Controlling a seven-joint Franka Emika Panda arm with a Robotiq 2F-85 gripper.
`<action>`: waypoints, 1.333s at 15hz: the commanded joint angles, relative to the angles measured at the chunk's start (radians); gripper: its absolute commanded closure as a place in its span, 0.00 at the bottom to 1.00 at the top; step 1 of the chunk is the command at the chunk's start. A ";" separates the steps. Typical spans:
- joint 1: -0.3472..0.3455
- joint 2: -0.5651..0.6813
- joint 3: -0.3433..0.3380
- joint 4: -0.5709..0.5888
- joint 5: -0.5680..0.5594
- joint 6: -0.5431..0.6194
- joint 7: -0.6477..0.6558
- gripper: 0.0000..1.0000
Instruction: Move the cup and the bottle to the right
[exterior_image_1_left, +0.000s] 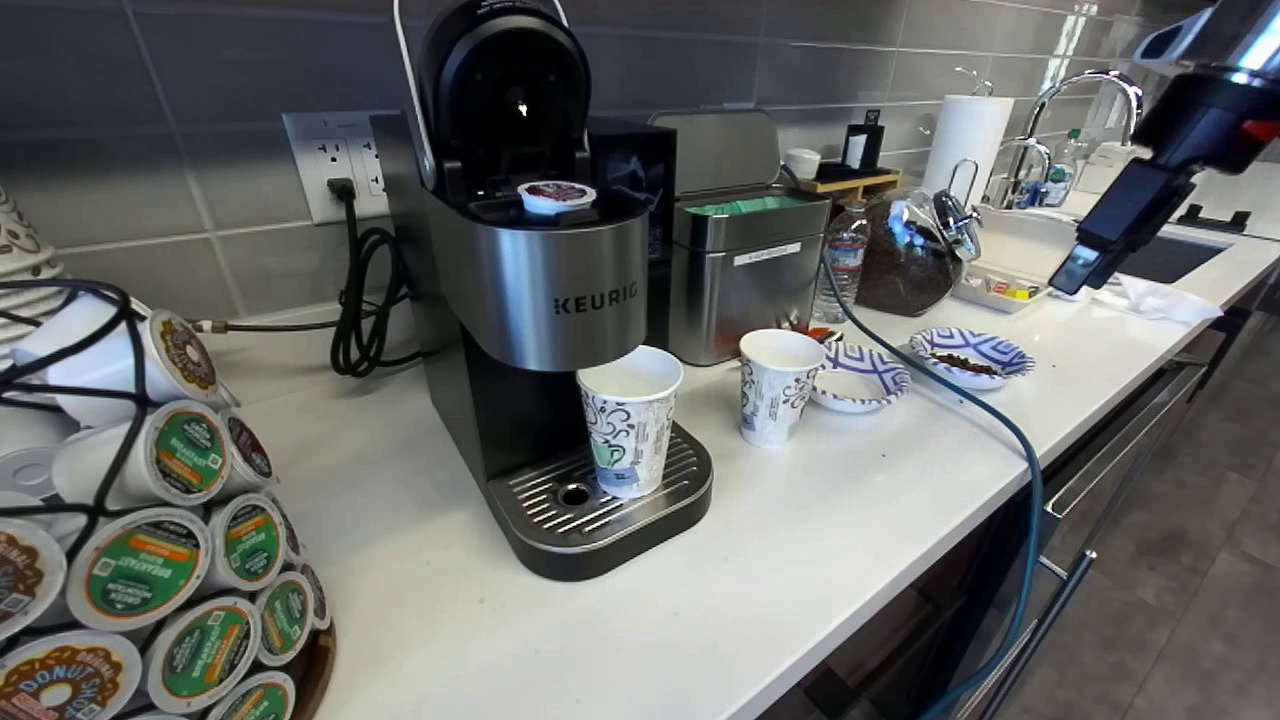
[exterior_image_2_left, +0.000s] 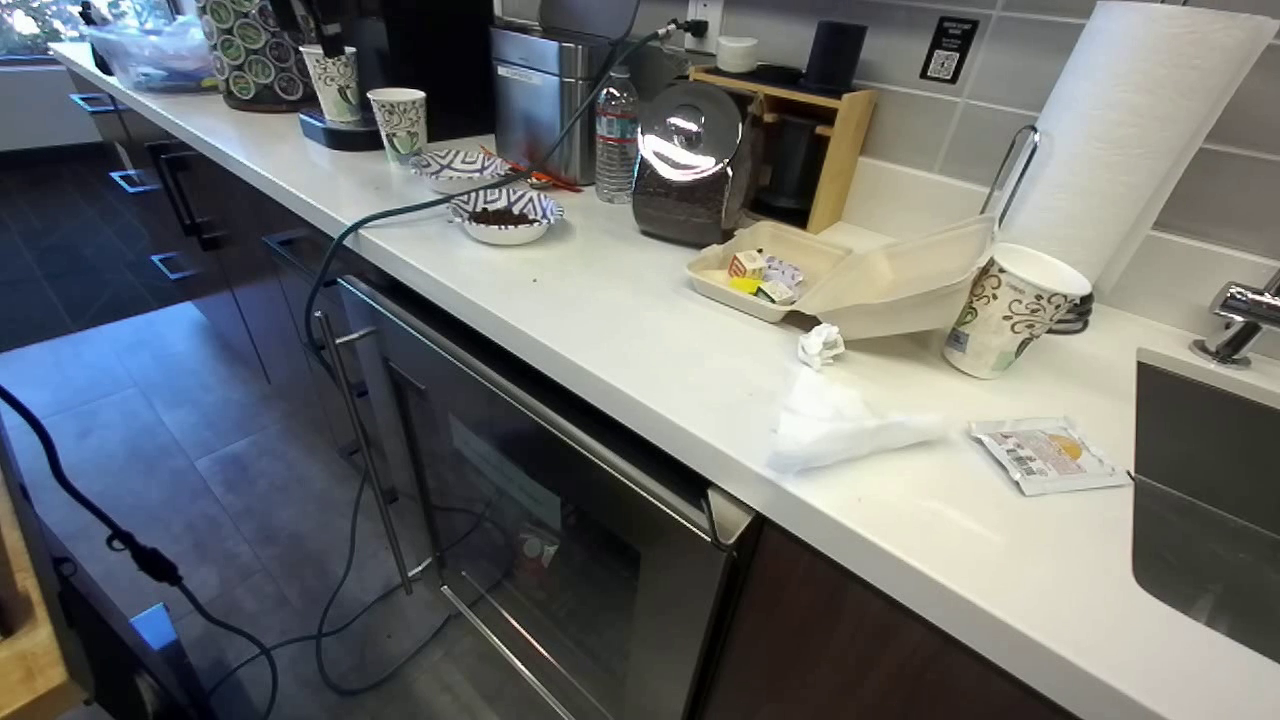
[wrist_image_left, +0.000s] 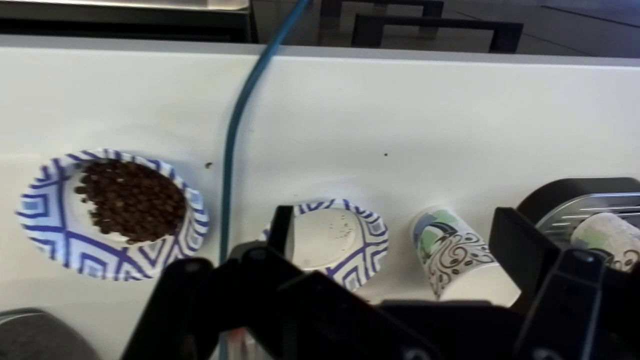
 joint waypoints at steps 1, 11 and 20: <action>0.069 0.115 0.013 0.033 0.123 0.042 -0.071 0.00; 0.068 0.282 0.150 0.070 0.082 0.374 0.283 0.00; 0.235 0.444 -0.188 0.272 -0.590 0.490 0.966 0.00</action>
